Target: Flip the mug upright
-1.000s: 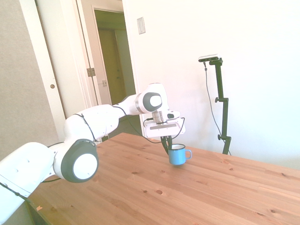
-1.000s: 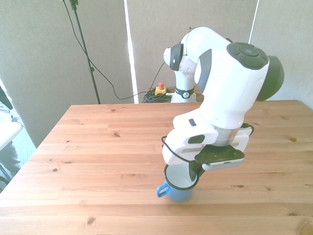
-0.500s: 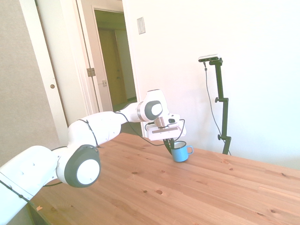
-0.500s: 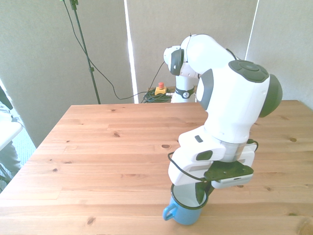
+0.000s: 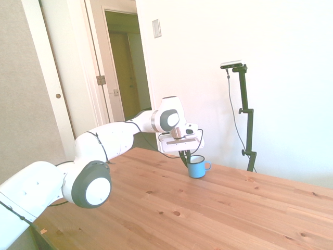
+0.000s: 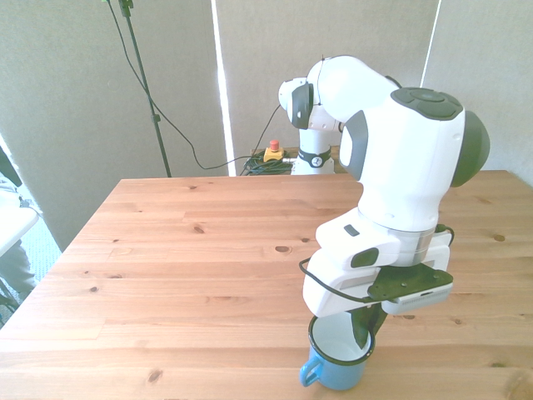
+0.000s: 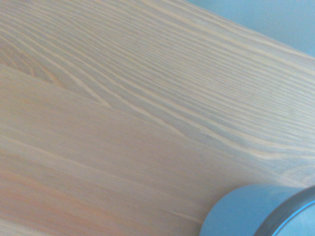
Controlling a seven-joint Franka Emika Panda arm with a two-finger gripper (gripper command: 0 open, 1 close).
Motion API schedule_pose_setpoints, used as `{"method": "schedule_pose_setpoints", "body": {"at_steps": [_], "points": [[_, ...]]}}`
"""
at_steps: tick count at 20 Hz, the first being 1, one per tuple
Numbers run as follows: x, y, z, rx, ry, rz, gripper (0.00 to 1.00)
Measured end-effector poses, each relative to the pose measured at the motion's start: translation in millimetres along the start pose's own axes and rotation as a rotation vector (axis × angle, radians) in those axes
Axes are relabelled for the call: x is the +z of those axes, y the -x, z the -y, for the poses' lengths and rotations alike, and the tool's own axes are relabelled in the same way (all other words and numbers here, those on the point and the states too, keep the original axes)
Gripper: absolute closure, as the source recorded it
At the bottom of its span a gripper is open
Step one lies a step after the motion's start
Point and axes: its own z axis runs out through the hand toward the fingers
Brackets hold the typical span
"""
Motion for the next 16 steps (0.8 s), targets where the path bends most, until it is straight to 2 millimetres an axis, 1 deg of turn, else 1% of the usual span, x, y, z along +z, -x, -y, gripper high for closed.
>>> {"method": "schedule_pose_setpoints", "body": {"at_steps": [11,12,16], "points": [[1.1,0.4,0.5,-0.018,-0.012,0.008,1.0],[1.0,0.5,0.7,-0.021,-0.014,0.008,0.0],[0.4,-0.1,2.4,-0.028,-0.029,0.002,0.0]]}}
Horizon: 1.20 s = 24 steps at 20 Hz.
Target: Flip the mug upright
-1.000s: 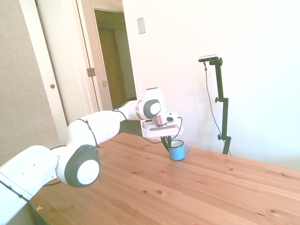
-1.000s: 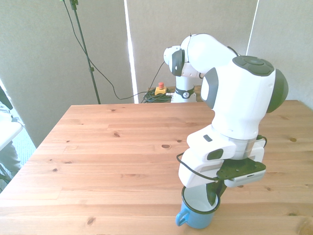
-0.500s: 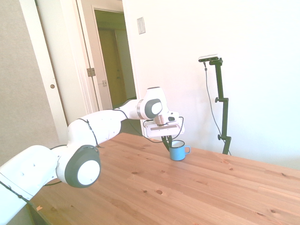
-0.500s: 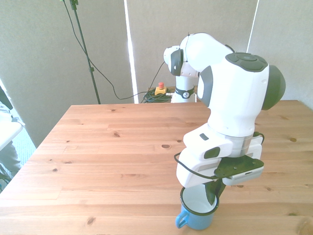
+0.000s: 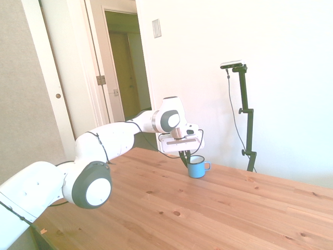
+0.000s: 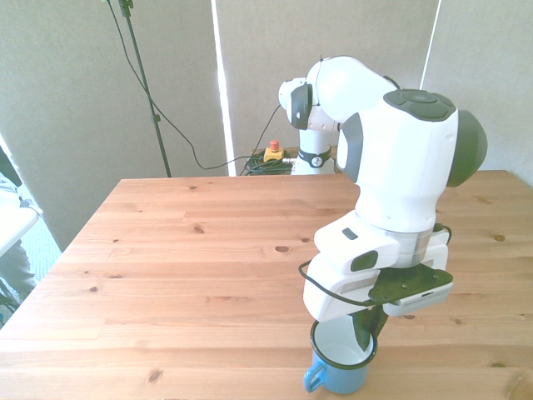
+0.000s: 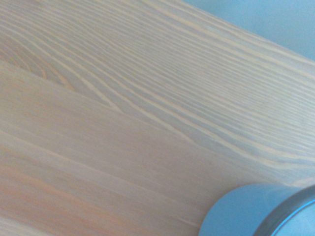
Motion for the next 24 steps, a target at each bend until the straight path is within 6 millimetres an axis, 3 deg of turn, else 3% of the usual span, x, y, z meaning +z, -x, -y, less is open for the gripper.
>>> {"method": "schedule_pose_setpoints", "body": {"at_steps": [24], "points": [[-6,5,13,-0.033,-0.132,0.05,0.0]]}}
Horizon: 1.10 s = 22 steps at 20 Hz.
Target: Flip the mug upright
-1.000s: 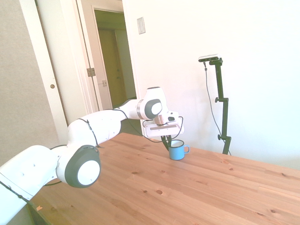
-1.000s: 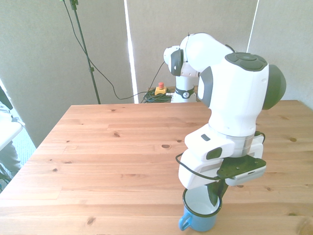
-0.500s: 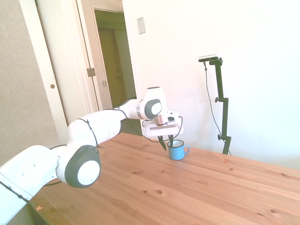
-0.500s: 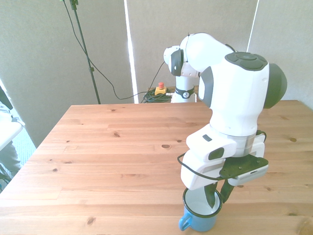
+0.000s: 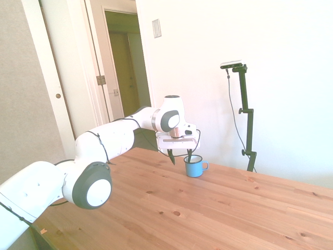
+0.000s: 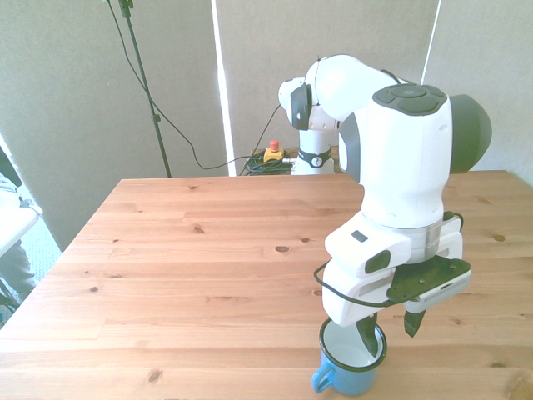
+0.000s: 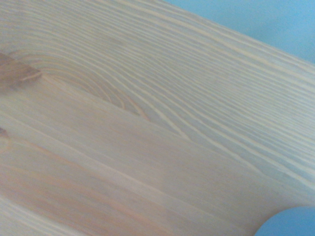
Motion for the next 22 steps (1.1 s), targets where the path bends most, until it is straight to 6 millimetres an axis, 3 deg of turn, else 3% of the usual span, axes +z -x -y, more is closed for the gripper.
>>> {"method": "schedule_pose_setpoints", "body": {"at_steps": [5,15,18,22], "points": [[-8,-1,-1,-0.001,-0.003,-0.008,0.0],[-61,4,6,-0.022,-0.03,-0.032,0.0],[-92,10,15,-0.061,-0.099,-0.026,0.0],[-161,34,29,-0.181,-0.233,0.027,0.0]]}}
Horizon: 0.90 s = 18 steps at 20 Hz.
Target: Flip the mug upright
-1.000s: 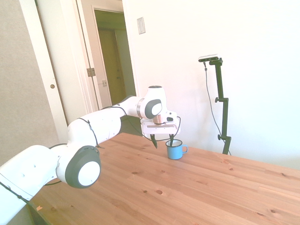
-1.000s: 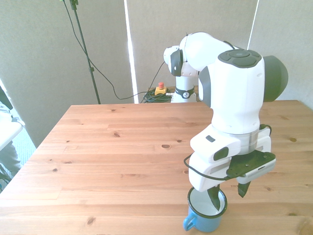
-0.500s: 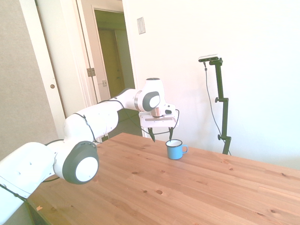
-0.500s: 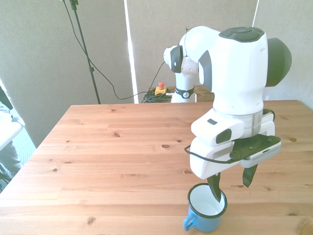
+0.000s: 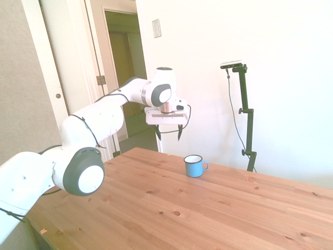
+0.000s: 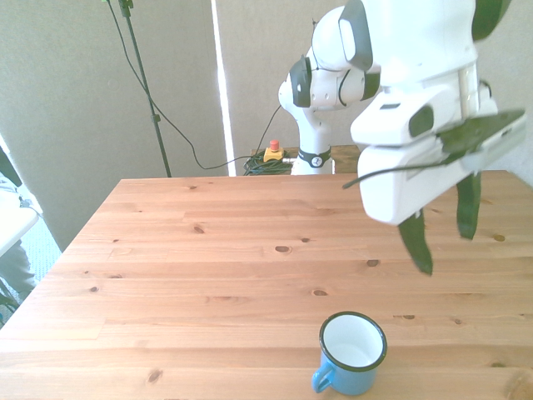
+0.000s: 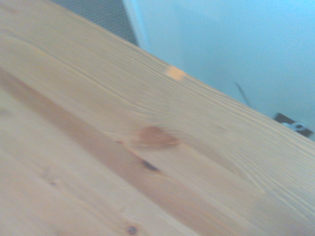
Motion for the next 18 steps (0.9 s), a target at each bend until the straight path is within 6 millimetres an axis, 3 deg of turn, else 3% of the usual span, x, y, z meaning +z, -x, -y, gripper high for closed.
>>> {"method": "schedule_pose_setpoints", "body": {"at_steps": [3,5,8,11,14,18], "points": [[-28,24,19,-0.098,-0.076,0.105,0.0],[-27,38,25,-0.156,-0.099,0.201,0.0],[1,55,21,-0.215,-0.099,0.377,0.0],[45,71,3,-0.251,-0.091,0.588,0.0],[83,74,-12,-0.28,-0.108,0.684,0.0],[104,70,-21,-0.304,-0.128,0.694,0.0]]}}
